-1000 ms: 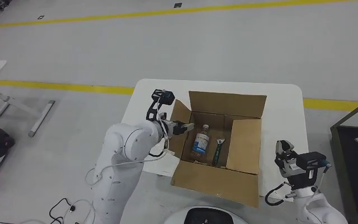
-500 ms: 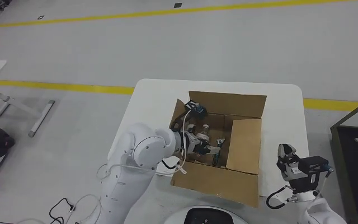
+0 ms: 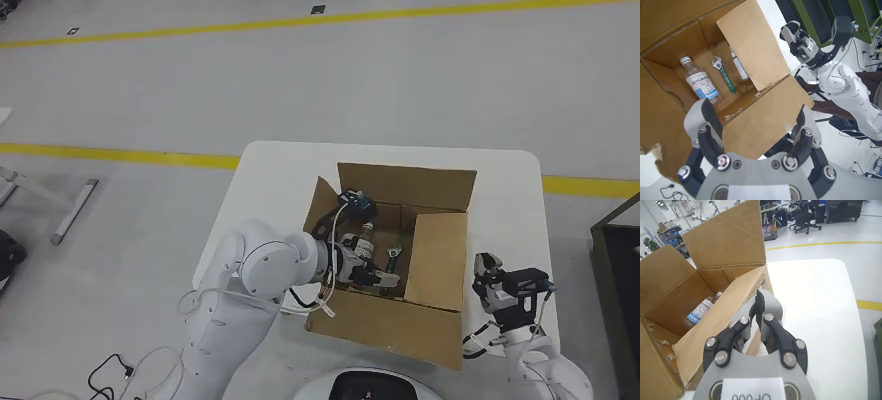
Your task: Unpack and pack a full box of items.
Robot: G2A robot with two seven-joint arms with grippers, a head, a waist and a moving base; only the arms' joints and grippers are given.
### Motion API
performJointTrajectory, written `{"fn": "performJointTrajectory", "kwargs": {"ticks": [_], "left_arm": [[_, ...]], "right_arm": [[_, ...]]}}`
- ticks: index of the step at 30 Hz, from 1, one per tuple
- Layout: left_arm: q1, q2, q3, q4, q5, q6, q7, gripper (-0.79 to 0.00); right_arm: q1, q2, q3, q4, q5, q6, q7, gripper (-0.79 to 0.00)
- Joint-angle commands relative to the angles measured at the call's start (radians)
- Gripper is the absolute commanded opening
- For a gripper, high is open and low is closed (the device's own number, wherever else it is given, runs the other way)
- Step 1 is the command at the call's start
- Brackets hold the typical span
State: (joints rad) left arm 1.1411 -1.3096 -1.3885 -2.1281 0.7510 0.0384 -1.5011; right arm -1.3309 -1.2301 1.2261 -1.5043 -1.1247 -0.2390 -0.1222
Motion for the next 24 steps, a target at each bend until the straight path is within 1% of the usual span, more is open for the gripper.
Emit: {"fn": "performJointTrajectory", "kwargs": {"ticks": [1,6,10,11,13,16,18,24], "left_arm": [[0.000,0.000,0.000,0.000,0.000,0.000,0.000,0.000],[0.000,0.000,0.000,0.000,0.000,0.000,0.000,0.000],[0.000,0.000,0.000,0.000,0.000,0.000,0.000,0.000],[0.005,0.000,0.004,0.001,-0.002,-0.004,0.017,0.000],[0.012,0.001,0.028,0.005,-0.009,-0.026,0.049,0.000],[-0.008,0.000,0.070,0.027,-0.046,-0.024,0.068,0.000],[-0.032,-0.002,0.107,0.063,-0.078,-0.027,0.070,0.000],[-0.126,-0.017,0.214,0.249,-0.174,-0.005,0.137,0.000]], "right_arm": [[0.031,-0.007,-0.028,0.031,0.003,-0.008,0.002,-0.785],[0.101,-0.023,-0.095,0.100,-0.002,-0.050,-0.002,-0.785],[0.138,-0.034,-0.126,0.137,-0.001,-0.046,-0.011,-0.785],[0.144,-0.036,-0.130,0.142,0.000,-0.043,-0.015,-0.785],[0.149,-0.039,-0.134,0.145,0.000,-0.041,-0.023,-0.785],[0.136,-0.037,-0.119,0.132,-0.013,-0.020,-0.038,-0.785],[0.112,-0.032,-0.096,0.106,-0.016,-0.009,-0.048,-0.785],[-0.010,-0.008,0.013,-0.023,-0.039,0.003,-0.075,-0.785]]}}
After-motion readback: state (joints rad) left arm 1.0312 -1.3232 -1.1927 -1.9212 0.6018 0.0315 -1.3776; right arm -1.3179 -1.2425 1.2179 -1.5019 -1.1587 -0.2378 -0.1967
